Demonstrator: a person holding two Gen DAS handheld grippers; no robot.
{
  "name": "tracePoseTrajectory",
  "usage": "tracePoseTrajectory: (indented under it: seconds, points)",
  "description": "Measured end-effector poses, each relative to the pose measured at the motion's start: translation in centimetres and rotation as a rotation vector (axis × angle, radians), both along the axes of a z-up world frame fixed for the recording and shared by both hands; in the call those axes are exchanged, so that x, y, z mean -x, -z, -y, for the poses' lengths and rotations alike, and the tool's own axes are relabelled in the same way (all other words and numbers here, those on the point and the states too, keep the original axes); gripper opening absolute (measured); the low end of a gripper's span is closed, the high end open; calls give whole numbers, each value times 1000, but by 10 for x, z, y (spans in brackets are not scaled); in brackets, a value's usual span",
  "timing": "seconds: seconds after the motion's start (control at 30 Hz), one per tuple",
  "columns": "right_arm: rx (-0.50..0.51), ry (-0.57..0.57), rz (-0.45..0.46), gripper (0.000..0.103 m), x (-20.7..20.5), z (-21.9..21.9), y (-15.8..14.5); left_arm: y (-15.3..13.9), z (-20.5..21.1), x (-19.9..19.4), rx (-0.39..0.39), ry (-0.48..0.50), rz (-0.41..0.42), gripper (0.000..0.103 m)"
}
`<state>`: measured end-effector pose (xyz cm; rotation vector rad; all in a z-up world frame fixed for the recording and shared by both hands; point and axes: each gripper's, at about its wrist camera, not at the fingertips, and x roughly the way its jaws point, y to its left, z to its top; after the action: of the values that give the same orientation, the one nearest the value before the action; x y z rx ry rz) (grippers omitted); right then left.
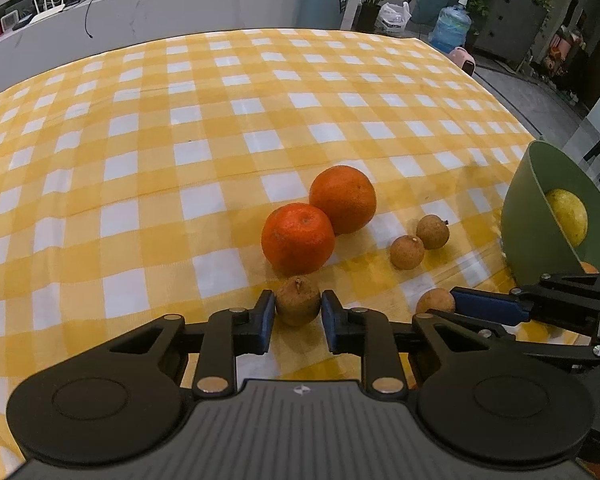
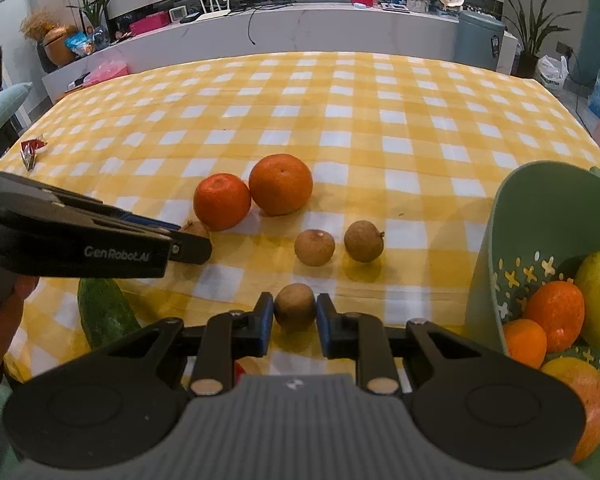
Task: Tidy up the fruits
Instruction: 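Grasp a brown kiwi with the left tool while the right tool grasps another kiwi, then carry the kiwi in the left tool while the right tool carries its kiwi to the colander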
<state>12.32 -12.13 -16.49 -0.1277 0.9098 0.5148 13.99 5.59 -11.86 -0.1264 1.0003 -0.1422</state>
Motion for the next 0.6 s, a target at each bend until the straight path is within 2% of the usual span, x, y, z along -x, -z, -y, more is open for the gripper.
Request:
tracePoseTrajectory:
  seconds: [0.13,0.33,0.6]
  points:
    - [-21,-19,25,19,7,2,-12,-14,4,8,-3,7,15,27]
    - [-78,-37,64,19,22,19,-37,-45,15,22,45,25,55,27]
    - [-127,10,134,19,42,67,-69,-77,60,33,50,117,118,27]
